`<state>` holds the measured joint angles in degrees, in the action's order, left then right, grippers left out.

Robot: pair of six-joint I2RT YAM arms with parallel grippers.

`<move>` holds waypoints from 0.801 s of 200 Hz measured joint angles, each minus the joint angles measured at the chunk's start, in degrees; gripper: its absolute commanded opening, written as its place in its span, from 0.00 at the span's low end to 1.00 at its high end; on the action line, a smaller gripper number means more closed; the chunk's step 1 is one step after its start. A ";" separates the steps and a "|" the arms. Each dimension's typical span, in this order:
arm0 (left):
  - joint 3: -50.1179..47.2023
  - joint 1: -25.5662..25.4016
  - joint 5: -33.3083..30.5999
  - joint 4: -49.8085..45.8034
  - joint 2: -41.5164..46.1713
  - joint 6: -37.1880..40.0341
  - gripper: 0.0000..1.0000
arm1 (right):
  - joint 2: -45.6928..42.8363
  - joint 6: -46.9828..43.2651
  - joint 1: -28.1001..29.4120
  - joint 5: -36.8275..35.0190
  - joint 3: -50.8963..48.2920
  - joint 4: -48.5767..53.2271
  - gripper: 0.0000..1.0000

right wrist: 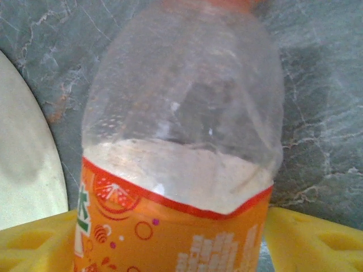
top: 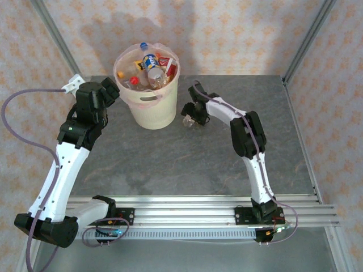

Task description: Put the plastic bottles in the bin

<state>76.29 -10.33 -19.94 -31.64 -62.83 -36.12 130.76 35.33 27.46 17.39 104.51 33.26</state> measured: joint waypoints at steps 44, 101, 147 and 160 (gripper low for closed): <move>-0.50 0.00 0.02 0.00 0.61 -0.02 1.00 | -3.37 -2.47 -0.02 -0.22 -6.40 -3.48 0.57; -0.66 0.00 1.99 0.02 1.90 -0.04 1.00 | -15.93 -7.26 0.26 -0.94 -23.71 -9.07 0.54; -0.61 0.00 10.56 1.38 3.10 0.33 1.00 | -37.07 -14.51 1.70 -2.43 -37.94 -18.60 0.55; -0.57 -0.07 15.06 2.45 2.99 0.85 1.00 | -43.50 -16.20 2.36 -2.43 -40.92 -21.81 0.55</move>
<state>75.72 -10.39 -4.89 -29.19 -59.83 -35.27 87.26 19.14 29.82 14.96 63.59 11.44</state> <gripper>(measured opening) 0.999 0.548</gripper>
